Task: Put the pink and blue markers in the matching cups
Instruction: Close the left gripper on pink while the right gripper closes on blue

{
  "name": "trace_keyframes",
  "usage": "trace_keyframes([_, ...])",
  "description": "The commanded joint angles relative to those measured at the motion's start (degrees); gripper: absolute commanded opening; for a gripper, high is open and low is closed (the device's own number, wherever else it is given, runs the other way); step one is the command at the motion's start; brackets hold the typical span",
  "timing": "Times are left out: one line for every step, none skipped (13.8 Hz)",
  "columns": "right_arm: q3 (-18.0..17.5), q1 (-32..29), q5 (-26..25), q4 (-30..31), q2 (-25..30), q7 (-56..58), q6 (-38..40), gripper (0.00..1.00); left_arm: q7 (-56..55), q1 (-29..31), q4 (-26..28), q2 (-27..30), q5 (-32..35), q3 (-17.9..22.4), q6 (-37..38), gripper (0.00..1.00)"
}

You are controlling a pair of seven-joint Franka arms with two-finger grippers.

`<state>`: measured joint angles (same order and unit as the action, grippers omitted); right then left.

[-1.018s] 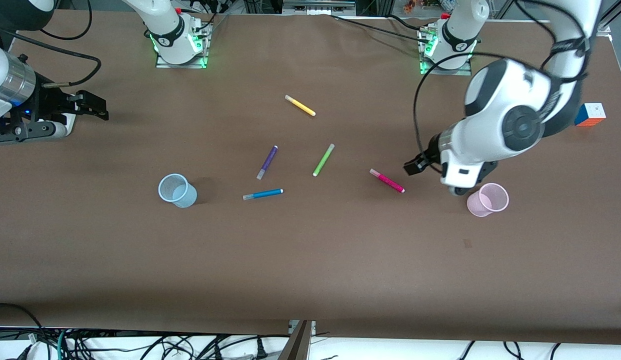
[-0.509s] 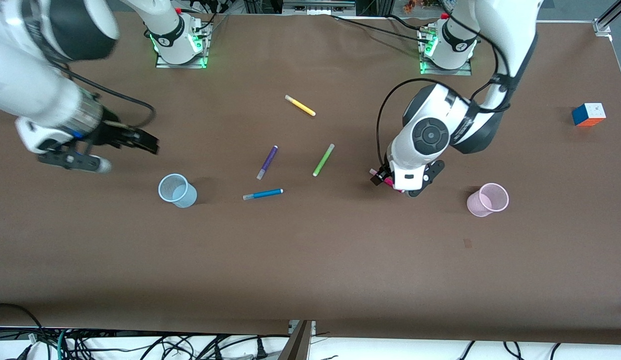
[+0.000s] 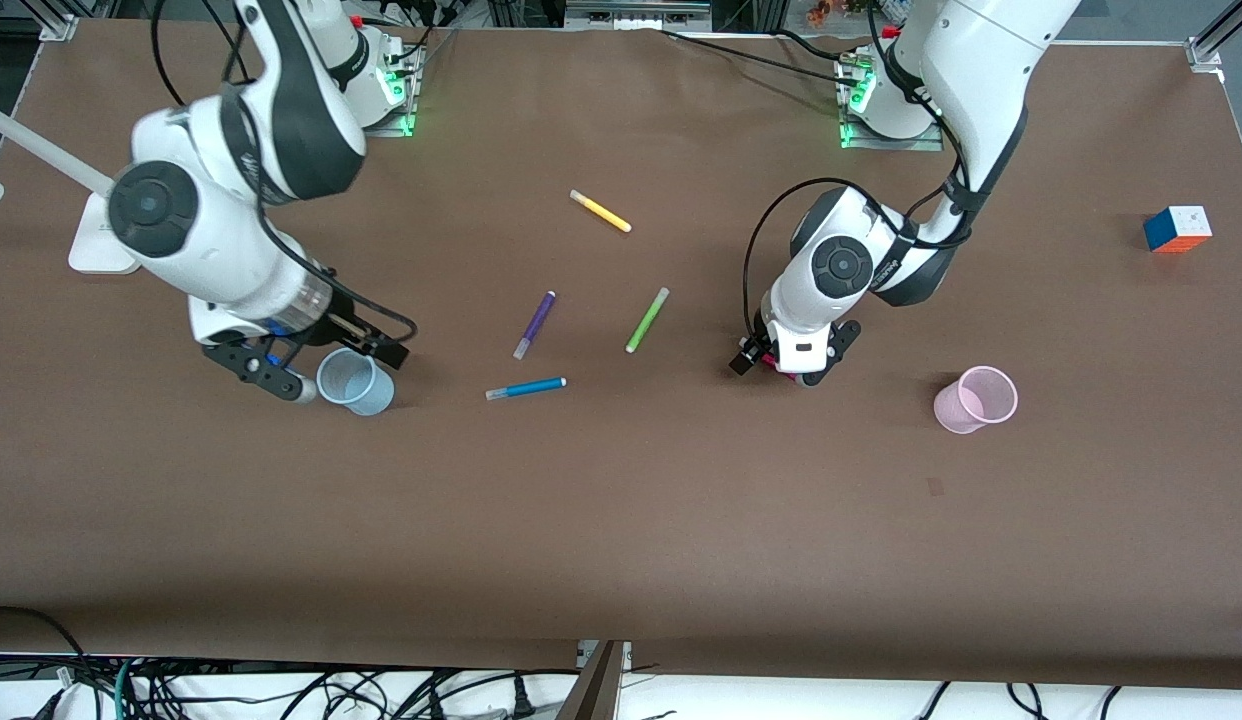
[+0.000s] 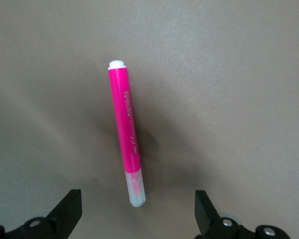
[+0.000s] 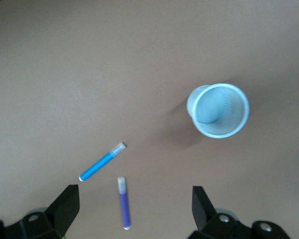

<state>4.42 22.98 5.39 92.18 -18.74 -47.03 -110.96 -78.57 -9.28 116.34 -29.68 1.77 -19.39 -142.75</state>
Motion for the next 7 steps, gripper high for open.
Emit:
trace_keyframes([0.32, 1.36, 0.85, -0.68, -2.7, -8.04, -3.28, 1.0, -4.64, -0.65, 0.55, -1.52, 1.4, 0.49, -3.23, 1.0])
trace_keyframes([0.32, 1.89, 2.33, -0.77, -4.28, -13.04, -5.21, 0.99, -4.83, -0.65, 0.47, -1.78, 1.4, 0.49, -3.41, 1.0])
trace_keyframes([0.32, 2.85, 4.87, -0.77, -6.03, -17.79, -7.58, 0.99, -4.84, -0.57, 0.46, -2.05, 1.83, 0.58, -3.41, 1.0])
trace_keyframes([0.32, 3.73, 7.15, -0.86, -7.7, -22.53, -9.95, 0.99, -4.84, -0.56, 0.46, -2.14, 2.1, 0.67, -3.41, 1.0])
trace_keyframes([0.32, 4.78, 7.53, -0.86, -9.28, -26.15, -11.89, 0.99, -4.92, -0.48, 0.29, -2.48, 2.1, 0.58, -3.41, 1.0])
trace_keyframes([0.32, 6.36, 7.62, -1.03, -11.21, -28.45, -13.91, 0.98, -4.92, -0.56, 0.2, -2.84, 2.1, 0.67, -3.5, 1.0])
trace_keyframes([0.32, 7.16, 7.62, -1.12, -12.97, -30.99, -15.5, 0.96, -4.92, -0.48, 0.2, -2.84, 2.1, 0.67, -3.42, 1.0])
